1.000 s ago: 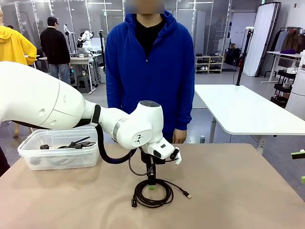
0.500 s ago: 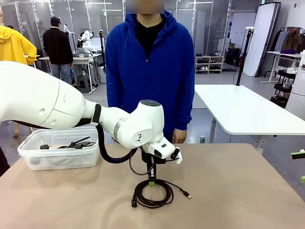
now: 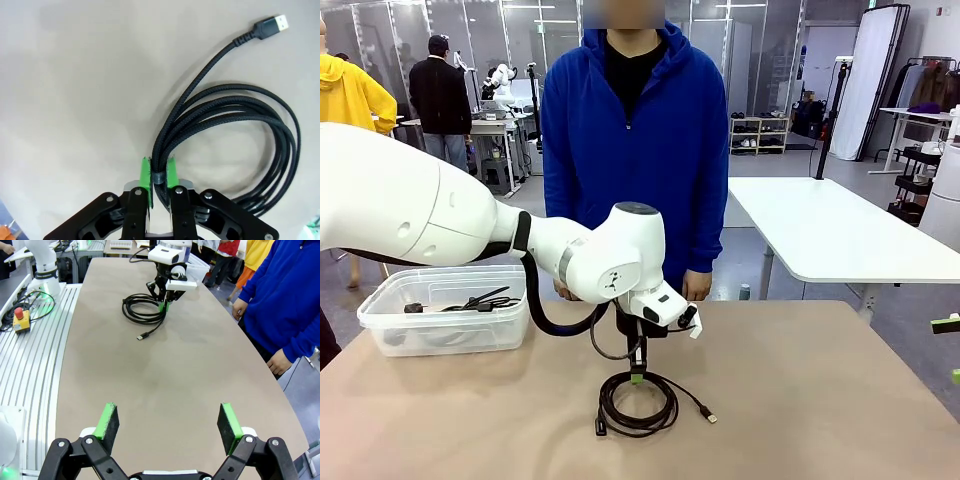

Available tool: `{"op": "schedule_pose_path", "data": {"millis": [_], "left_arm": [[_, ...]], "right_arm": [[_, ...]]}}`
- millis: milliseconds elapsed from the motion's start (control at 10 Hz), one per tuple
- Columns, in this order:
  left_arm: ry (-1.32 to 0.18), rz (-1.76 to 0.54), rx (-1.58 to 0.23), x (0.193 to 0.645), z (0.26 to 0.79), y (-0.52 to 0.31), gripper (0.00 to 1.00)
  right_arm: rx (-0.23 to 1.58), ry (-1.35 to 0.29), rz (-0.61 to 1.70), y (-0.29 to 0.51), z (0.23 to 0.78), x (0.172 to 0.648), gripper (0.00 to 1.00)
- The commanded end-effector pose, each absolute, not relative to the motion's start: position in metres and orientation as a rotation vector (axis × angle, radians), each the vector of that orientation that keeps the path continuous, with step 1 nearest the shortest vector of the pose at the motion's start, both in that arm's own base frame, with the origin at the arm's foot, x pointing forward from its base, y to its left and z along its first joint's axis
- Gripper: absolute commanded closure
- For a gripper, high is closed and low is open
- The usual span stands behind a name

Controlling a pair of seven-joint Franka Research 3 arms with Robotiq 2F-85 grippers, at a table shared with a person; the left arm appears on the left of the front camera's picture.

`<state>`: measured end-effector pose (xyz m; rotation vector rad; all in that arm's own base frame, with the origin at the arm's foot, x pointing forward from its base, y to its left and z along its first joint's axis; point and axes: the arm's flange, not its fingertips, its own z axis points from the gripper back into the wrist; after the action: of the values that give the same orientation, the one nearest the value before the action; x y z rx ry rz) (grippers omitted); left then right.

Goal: Organize and store the cables.
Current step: Place the USB Extension Cable into the Organizing box.

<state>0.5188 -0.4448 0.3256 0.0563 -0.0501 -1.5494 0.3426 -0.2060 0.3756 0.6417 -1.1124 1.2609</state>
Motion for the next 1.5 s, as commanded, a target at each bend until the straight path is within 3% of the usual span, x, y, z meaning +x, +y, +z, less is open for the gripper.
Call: {"op": "schedule_pose_path", "data": {"millis": [0, 300, 600, 700, 1000, 1100, 1400], "left_arm": [[0.021, -1.604, -0.037, 0.528, 0.367, -0.43, 1.0], [0.035, -1.643, -0.093, 0.534, 0.417, -0.41, 1.0], [0.085, -1.637, -0.063, 0.542, 0.416, -0.423, 1.0], [0.017, -1.631, -0.068, 0.536, 0.426, -0.41, 1.0], [0.017, -1.631, -0.068, 0.536, 0.426, -0.41, 1.0], [0.034, -1.634, -0.068, 0.537, 0.421, -0.414, 0.86], [0.008, -1.656, -0.099, 0.541, 0.468, -0.375, 0.86]], "right_arm": [[0.635, -1.107, 1.244, -0.205, 0.378, 0.343, 0.0], [0.635, -1.107, 1.244, -0.205, 0.378, 0.343, 0.0], [0.635, -1.107, 1.244, -0.205, 0.378, 0.343, 0.0], [0.635, -1.107, 1.244, -0.205, 0.378, 0.343, 0.0], [0.635, -1.107, 1.244, -0.205, 0.378, 0.343, 0.0], [0.635, -1.107, 1.244, -0.205, 0.378, 0.343, 0.0], [0.635, -1.107, 1.244, -0.205, 0.378, 0.343, 0.0]]}}
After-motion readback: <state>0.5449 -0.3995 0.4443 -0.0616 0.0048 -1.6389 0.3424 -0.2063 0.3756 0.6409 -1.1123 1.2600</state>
